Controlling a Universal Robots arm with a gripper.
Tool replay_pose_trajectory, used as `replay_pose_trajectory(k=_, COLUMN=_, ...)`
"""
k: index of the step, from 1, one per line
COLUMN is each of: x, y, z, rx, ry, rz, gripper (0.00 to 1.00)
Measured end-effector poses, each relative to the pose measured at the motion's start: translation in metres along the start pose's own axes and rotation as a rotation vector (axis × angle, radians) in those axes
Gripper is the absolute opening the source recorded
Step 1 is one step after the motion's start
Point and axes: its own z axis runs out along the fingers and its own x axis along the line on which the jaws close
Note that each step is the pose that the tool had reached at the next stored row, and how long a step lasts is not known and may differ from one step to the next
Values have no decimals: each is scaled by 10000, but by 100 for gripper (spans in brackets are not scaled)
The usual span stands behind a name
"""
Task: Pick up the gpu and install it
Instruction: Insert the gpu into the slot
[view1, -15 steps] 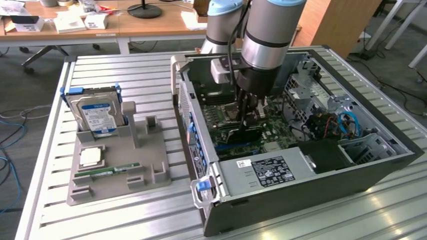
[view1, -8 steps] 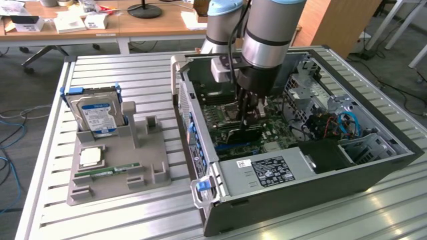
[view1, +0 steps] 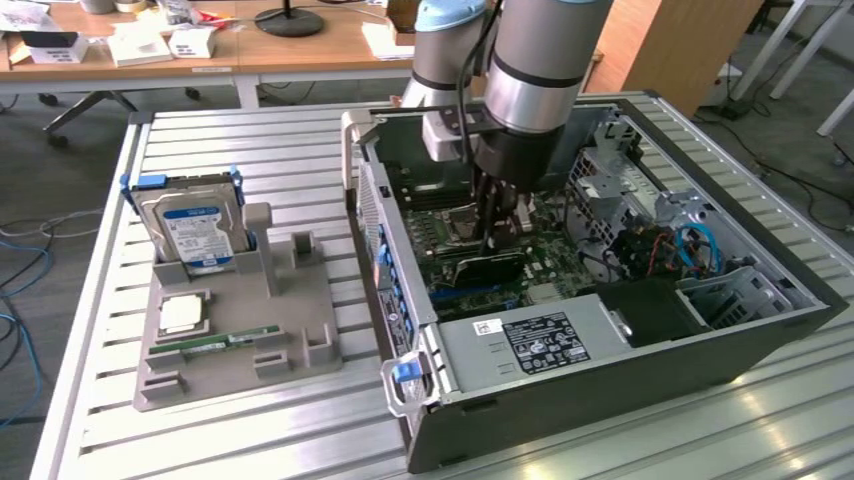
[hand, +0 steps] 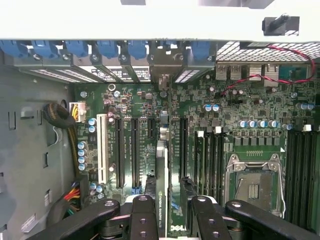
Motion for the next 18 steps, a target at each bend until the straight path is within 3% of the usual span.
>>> replay_pose_trajectory(k=10, x=-2, y=-1, z=-41, rx=0, ry=1, rz=-1, gripper=34)
replay_pose_trajectory(k=18, x=-5, y=-3, z=-127, rx=0, ry=0, rz=1, gripper=34)
